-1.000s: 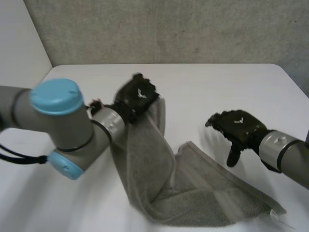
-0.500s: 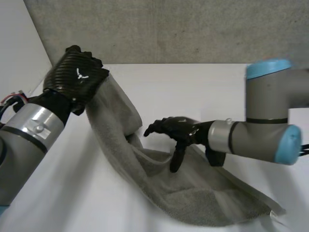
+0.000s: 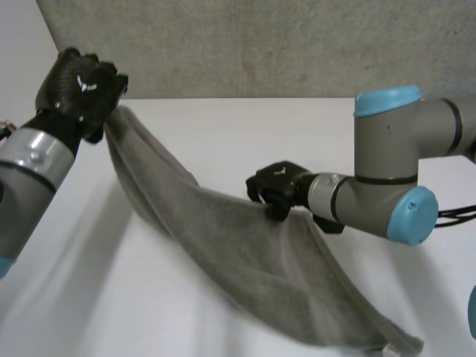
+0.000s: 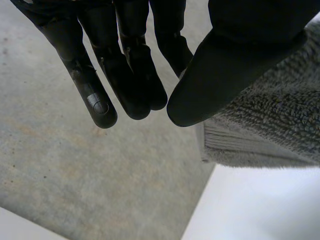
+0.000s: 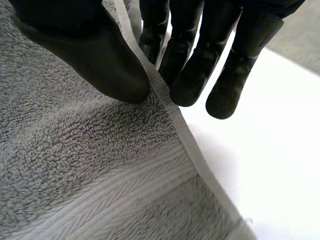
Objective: Fold the towel.
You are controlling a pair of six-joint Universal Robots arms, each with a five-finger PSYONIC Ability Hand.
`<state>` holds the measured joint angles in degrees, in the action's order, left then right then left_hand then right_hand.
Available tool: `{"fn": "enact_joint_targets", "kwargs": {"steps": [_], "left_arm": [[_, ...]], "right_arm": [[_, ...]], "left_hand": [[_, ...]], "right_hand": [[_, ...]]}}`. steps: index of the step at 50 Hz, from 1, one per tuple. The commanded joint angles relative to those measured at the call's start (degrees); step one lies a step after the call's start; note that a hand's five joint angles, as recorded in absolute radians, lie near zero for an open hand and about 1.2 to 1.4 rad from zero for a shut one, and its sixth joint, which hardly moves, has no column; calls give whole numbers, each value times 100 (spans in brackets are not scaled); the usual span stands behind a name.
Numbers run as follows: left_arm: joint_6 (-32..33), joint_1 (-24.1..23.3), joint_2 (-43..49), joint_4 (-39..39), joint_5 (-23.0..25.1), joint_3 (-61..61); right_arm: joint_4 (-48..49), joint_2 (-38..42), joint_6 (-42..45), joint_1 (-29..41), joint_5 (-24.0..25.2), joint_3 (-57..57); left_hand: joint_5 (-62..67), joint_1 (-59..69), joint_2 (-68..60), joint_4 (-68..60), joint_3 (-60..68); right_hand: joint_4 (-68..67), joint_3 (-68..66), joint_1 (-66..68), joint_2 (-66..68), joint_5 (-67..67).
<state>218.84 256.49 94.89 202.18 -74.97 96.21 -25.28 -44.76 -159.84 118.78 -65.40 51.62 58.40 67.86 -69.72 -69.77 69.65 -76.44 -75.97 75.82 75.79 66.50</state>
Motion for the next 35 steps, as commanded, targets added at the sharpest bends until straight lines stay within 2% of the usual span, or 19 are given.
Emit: {"fn": "enact_joint_targets", "kwargs": {"steps": [1,6,8,9,10,11,13,16,18,22,24,25,27,28,29,30,32,33,35], "left_arm": [[-701,-135,599,111,-70,-1163],[-1124,-346,1049,173,-263,-2458],[-1430,-538,1320,312,-753,-3586],[-1432,-539,1321,313,-755,-3592],[-1597,-591,1426,435,-1112,-4166],[-1599,-592,1427,436,-1116,-4172],[-1887,-601,1680,585,-1824,-5204],[-1977,-609,2049,420,-2152,-5979],[-1968,-601,2216,132,-2127,-6096],[-2012,-609,2420,-601,-2039,-5983],[-2047,-566,2534,-1222,-2030,-5389],[-2047,-565,2534,-1225,-2030,-5385],[-2047,-513,2534,-1462,-2065,-4893],[-2038,-478,2508,-1627,-2082,-4318],[-2021,-417,2456,-1725,-2056,-3686],[-2021,-416,2455,-1726,-2056,-3680],[-1968,-320,2263,-1700,-2039,-2438],[-1968,-319,2262,-1699,-2039,-2432],[-1968,-319,2192,-1595,-2012,-1365]], "right_arm": [[40,-146,-82,-22,-78,-861],[489,-340,-320,-189,-342,-2236],[1206,-620,-565,-320,-656,-3075],[1210,-622,-566,-321,-658,-3079],[1566,-804,-688,-390,-780,-3349],[1570,-806,-689,-391,-781,-3352],[2183,-1112,-855,-514,-860,-3492],[2221,-1236,-865,-567,-834,-3405],[2012,-1237,-830,-576,-799,-3274],[1412,-1228,-689,-576,-737,-2798],[869,-1202,-86,-567,-519,-2107],[867,-1202,-82,-567,-517,-2104],[560,-1184,687,-567,-430,-1116],[559,-1184,691,-567,-430,-1111],[472,-1184,1039,-567,-421,-554],[471,-1184,1043,-567,-421,-548],[515,-1175,1533,-558,-403,563],[515,-1175,1535,-558,-403,568],[681,-1062,1780,-514,-429,1469]], "left_hand": [[1160,1214,-1028,-1023,1035],[1160,1214,-1028,-1023,1035],[1160,1214,-1028,-1023,1035],[1160,1214,-1028,-1023,1035],[1160,1214,-1028,-1023,1035],[1160,1214,-1028,-1023,1035],[1160,1214,-1028,-1023,1035],[1160,1214,-1028,-1023,1035],[1160,1214,-1028,-1023,1035],[1160,1214,-1028,-1023,1035],[1160,1214,-1028,-1023,1035],[1160,1214,-1028,-1023,1035],[1160,1214,-1028,-1023,1035],[1160,1214,-1028,-1023,1035],[1160,1214,-1028,-1023,1035],[1160,1214,-1028,-1023,1035],[1160,1214,-1028,-1023,1035],[1160,1214,-1028,-1023,1035],[1160,1214,-1028,-1023,1035]], "right_hand": [[-356,-403,418,421,350],[-356,-403,418,421,350],[-356,-403,418,421,350],[-356,-403,418,421,350],[-356,-403,418,421,350],[-356,-403,418,421,350],[-356,-403,418,421,350],[-356,-403,418,421,350],[-356,-403,418,421,350],[-356,-403,418,421,350],[-356,-403,418,421,350],[-356,-403,418,421,350],[-356,-403,418,421,350],[-356,-403,418,421,350],[-356,-403,418,421,350],[-356,-403,418,421,350],[-356,-403,418,421,350],[-356,-403,418,421,350],[-356,-403,418,421,350]]}}
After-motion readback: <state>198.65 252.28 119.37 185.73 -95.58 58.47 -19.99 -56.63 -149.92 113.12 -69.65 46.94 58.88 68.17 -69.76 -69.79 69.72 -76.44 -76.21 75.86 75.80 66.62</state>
